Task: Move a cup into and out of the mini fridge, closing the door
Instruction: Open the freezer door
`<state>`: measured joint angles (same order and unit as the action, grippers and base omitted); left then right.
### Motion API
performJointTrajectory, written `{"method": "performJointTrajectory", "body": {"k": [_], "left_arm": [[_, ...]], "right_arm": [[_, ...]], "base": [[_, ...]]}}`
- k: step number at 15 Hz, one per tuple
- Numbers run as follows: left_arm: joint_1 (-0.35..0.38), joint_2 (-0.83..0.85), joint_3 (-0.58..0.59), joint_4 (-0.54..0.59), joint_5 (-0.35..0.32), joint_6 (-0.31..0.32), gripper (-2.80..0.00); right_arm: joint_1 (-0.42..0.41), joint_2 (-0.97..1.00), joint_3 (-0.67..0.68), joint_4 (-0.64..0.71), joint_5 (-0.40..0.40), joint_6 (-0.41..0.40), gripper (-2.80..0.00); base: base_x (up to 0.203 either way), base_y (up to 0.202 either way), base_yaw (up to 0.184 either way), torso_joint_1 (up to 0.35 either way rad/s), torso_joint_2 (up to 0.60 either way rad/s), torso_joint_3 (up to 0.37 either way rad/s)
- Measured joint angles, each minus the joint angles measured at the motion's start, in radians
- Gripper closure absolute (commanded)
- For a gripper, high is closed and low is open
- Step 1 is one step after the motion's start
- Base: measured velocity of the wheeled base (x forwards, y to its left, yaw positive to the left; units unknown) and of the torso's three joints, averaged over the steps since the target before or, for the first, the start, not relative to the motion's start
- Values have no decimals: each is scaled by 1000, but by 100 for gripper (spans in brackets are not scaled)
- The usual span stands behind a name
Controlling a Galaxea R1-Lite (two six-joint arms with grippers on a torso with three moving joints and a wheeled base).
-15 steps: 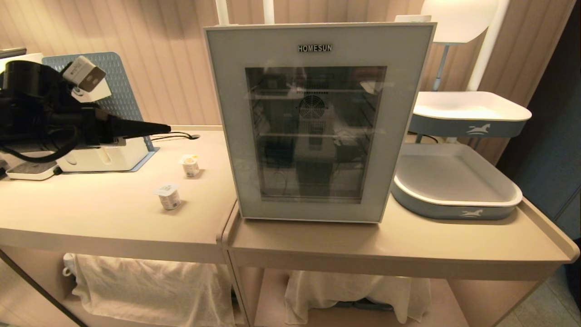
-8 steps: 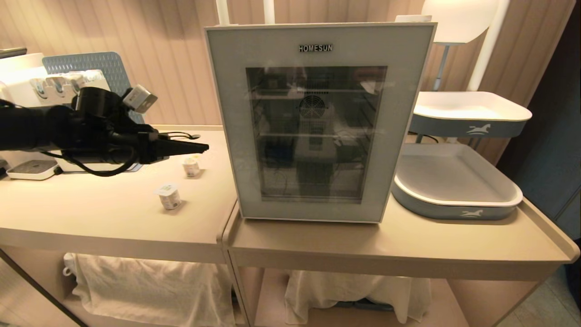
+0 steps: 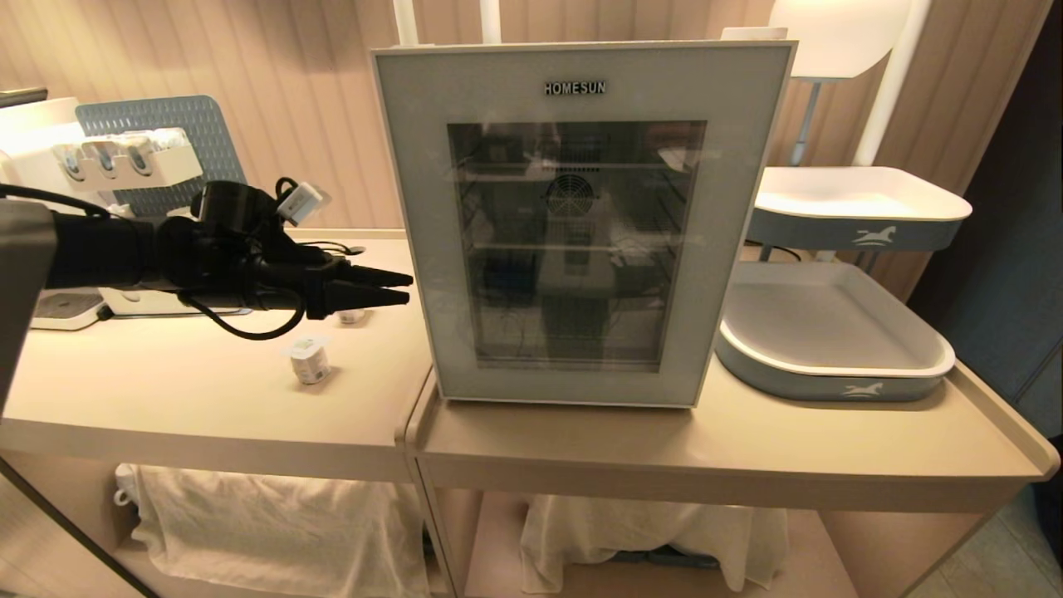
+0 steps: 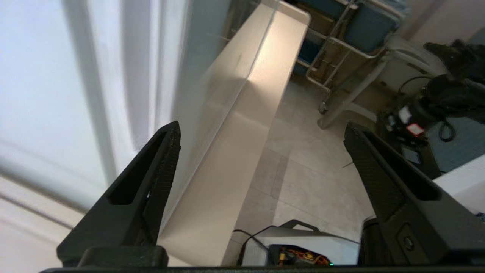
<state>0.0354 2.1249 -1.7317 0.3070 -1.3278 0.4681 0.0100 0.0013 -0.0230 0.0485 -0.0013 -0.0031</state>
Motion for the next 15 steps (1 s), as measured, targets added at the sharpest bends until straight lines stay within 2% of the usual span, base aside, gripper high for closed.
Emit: {"method": "performJointTrajectory", "body": {"k": [2, 5, 6, 15], "left_arm": [[8, -1, -1, -8, 26, -3, -280], [3, 0, -7, -56, 135, -18, -280], [3, 1, -8, -69, 146, -19, -280], [-49, 20, -10, -95, 143, -34, -280]], "right_arm": [[0, -1, 0, 0, 0, 0, 0], [0, -1, 0, 0, 0, 0, 0], [0, -1, 0, 0, -1, 0, 0], [0, -1, 0, 0, 0, 0, 0]], "base": [[0, 0, 0, 0, 0, 0], [0, 0, 0, 0, 0, 0], [0, 0, 0, 0, 0, 0], [0, 0, 0, 0, 0, 0]]}}
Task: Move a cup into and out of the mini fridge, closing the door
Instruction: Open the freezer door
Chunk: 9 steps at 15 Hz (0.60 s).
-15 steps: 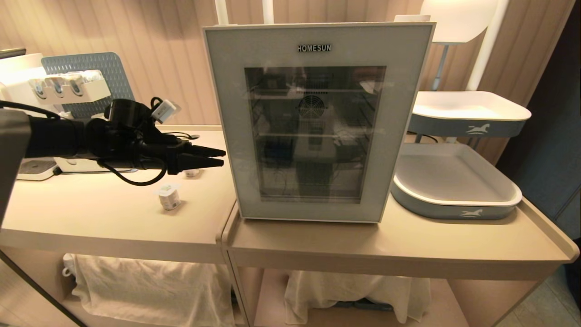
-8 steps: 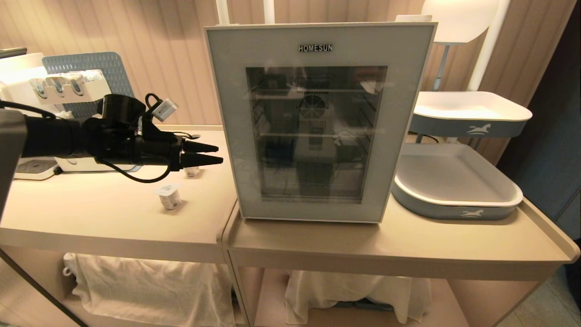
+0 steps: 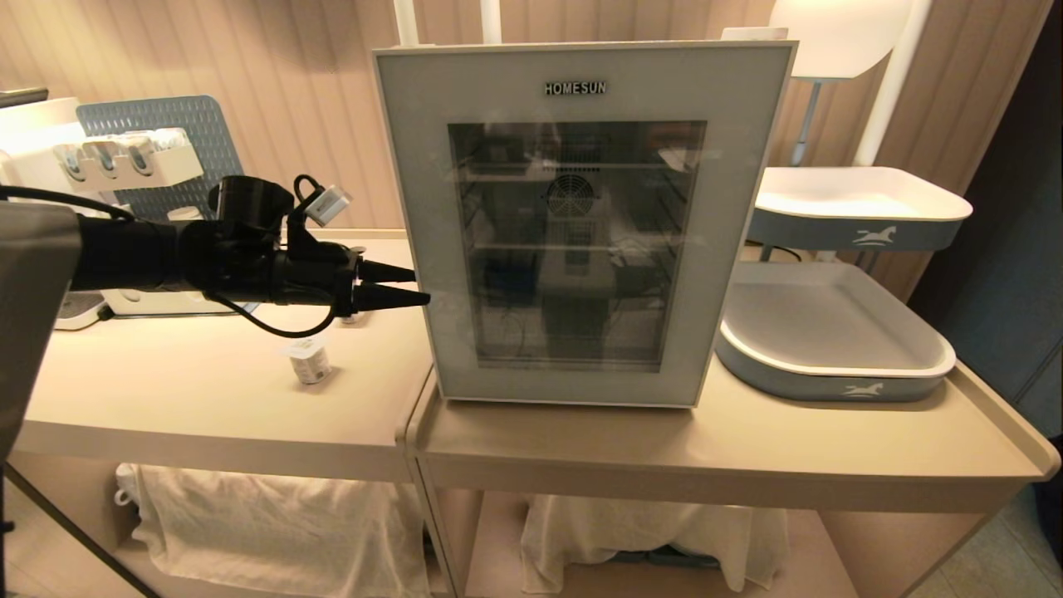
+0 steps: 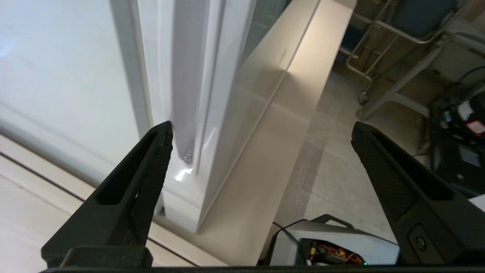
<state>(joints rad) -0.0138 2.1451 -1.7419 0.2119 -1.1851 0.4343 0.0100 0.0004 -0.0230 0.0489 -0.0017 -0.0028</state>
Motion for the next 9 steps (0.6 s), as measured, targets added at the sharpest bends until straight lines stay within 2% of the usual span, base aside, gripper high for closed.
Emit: {"method": "performJointTrajectory", "body": {"k": [9], "left_arm": [[-28, 8, 26, -84, 2, -24, -280]], "right_arm": [[0, 0, 1, 0, 0, 0, 0]], "base": [[0, 0, 0, 0, 0, 0]]}}
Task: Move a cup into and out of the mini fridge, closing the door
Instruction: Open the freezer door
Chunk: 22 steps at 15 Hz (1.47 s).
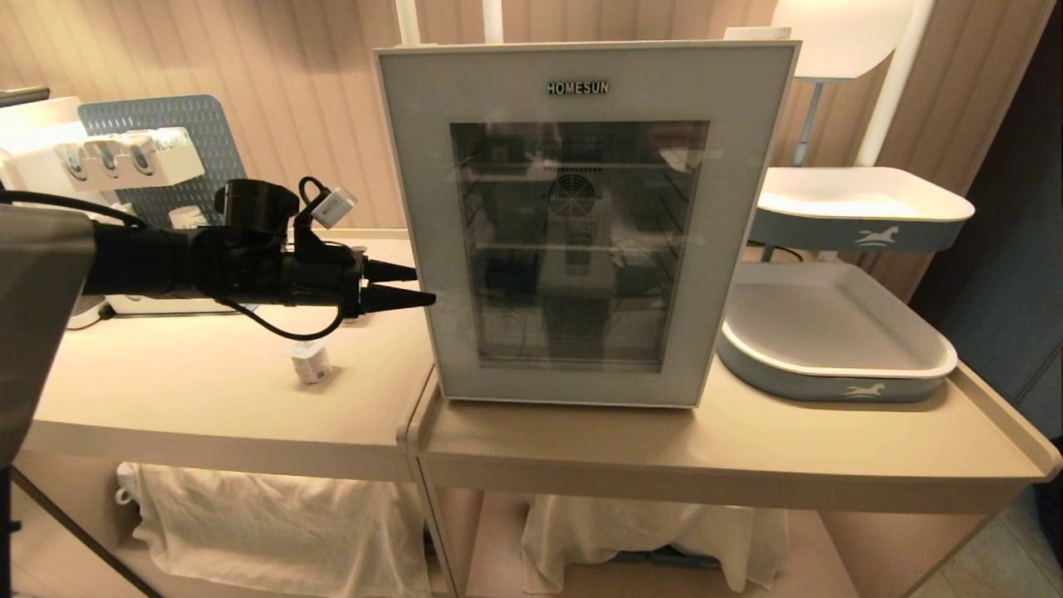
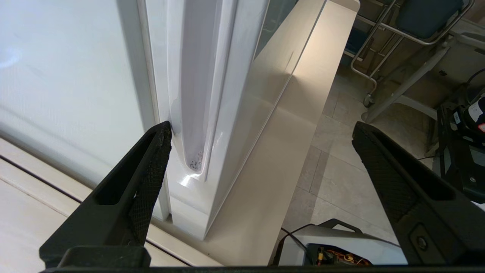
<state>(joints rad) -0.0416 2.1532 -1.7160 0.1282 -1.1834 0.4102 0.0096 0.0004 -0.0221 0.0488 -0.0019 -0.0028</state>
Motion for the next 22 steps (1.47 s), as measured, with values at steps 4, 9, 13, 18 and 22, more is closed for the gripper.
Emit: {"method": "performJointTrajectory", "body": {"k": [4, 9, 13, 18, 22], "left_arm": [[-18, -3, 20, 2, 1, -1, -280], [-26, -57, 105, 16, -80, -2, -280], [-33, -112, 159, 14, -95, -2, -280], [-95, -218, 265, 11, -104, -1, -280], [-161, -343, 402, 5, -111, 5, -280]], "right_arm": [[0, 0, -1, 0, 0, 0, 0], [0, 0, -1, 0, 0, -2, 0], [0, 0, -1, 1, 0, -3, 0], [0, 0, -1, 2, 1, -1, 0], [0, 0, -1, 1, 0, -2, 0]], "base": [[0, 0, 0, 0, 0, 0], [0, 0, 0, 0, 0, 0], [0, 0, 0, 0, 0, 0], [0, 0, 0, 0, 0, 0], [0, 0, 0, 0, 0, 0]]}}
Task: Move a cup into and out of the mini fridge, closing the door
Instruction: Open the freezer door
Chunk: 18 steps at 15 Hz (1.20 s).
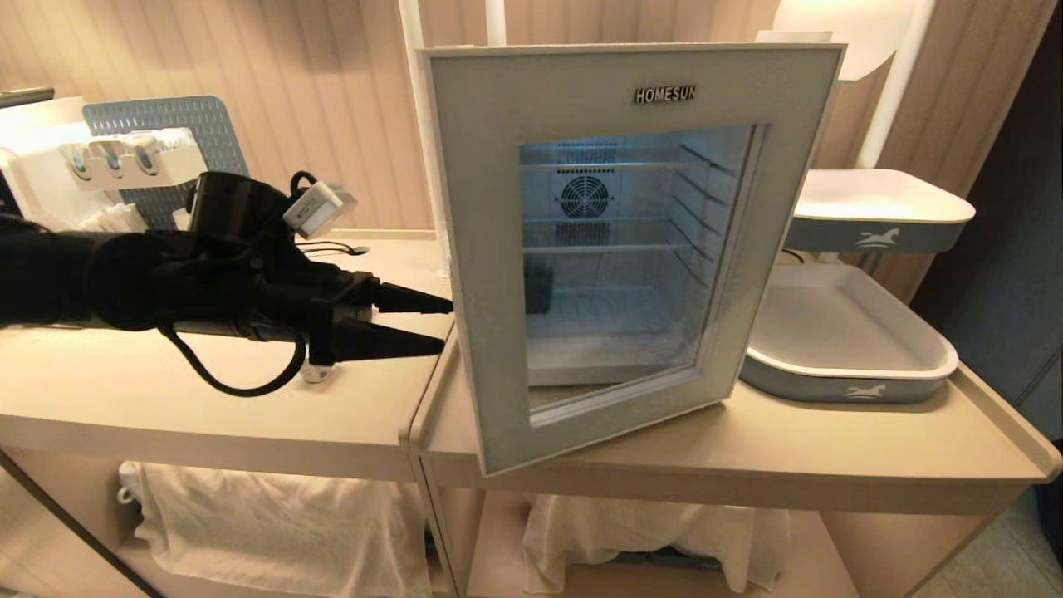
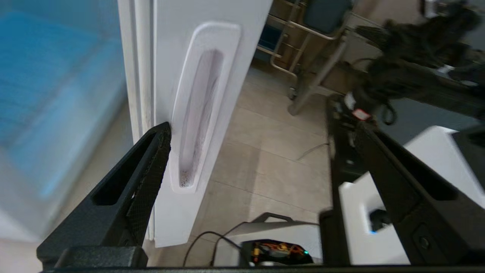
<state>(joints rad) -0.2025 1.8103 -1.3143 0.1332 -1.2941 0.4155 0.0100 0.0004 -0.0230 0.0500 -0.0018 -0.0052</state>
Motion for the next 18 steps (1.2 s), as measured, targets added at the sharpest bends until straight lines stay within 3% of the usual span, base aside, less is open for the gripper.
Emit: {"method": "performJointTrajectory", "body": {"k": [7, 9, 12, 16, 18], "left_arm": [[-183, -296, 248, 0, 14, -2, -280], [-235, -383, 300, 5, 21, -27, -280], [-263, -516, 371, 1, 25, -139, -280], [-301, -732, 445, -11, 37, -370, -280], [-311, -776, 463, -56, 82, -411, -280]], "right_arm": [[0, 0, 0, 2, 0, -1, 0], [0, 0, 0, 2, 0, -1, 0], [0, 0, 0, 2, 0, 0, 0], [0, 0, -2, 5, 0, 0, 0], [0, 0, -2, 4, 0, -1, 0]], "base": [[0, 0, 0, 0, 0, 0], [0, 0, 0, 0, 0, 0], [0, 0, 0, 0, 0, 0], [0, 0, 0, 0, 0, 0], [0, 0, 0, 0, 0, 0]]}}
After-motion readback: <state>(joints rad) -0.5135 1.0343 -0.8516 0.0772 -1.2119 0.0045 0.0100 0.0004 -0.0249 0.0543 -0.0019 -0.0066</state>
